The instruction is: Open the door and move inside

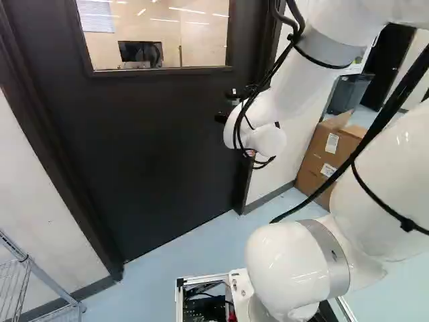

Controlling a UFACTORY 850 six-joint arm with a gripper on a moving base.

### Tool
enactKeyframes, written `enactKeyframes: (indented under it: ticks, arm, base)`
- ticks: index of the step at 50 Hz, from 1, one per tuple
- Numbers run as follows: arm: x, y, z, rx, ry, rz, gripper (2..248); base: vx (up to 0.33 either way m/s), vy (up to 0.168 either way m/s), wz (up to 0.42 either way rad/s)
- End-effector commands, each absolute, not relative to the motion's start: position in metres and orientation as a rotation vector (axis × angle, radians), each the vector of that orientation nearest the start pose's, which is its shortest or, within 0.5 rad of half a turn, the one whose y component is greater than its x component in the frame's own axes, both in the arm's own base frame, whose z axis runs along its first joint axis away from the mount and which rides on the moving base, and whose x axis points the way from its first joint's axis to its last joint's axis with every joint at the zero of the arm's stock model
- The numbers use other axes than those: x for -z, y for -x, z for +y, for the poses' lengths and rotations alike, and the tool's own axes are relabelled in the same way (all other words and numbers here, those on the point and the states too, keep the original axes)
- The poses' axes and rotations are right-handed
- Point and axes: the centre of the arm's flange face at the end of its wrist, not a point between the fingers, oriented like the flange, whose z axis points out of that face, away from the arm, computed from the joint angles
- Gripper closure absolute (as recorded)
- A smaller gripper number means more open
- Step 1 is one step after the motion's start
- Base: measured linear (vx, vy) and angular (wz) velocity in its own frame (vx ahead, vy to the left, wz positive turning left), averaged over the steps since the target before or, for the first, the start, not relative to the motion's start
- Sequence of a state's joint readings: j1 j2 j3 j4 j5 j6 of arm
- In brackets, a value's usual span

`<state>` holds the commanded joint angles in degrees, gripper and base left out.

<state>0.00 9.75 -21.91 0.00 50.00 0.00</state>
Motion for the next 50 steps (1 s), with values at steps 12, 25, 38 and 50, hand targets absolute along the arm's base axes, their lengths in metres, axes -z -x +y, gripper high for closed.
enactKeyframes:
  ticks: [12, 25, 38, 50]
  arm:
    - [-0.464, -0.386, 0.000, 2.086, 2.349, 0.000, 3]
    - [-0.478, -0.400, 0.000, 2.120, 2.319, 0.000, 3]
    - [-0.492, -0.415, 0.000, 2.153, 2.288, 0.000, 3]
    - [-0.504, -0.432, 0.000, 2.167, 2.274, -0.001, 3]
  base:
    - [0.000, 0.000, 0.000]
    - [0.000, 0.000, 0.000]
    - [0.000, 0.000, 0.000]
    - [0.000, 0.000, 0.000]
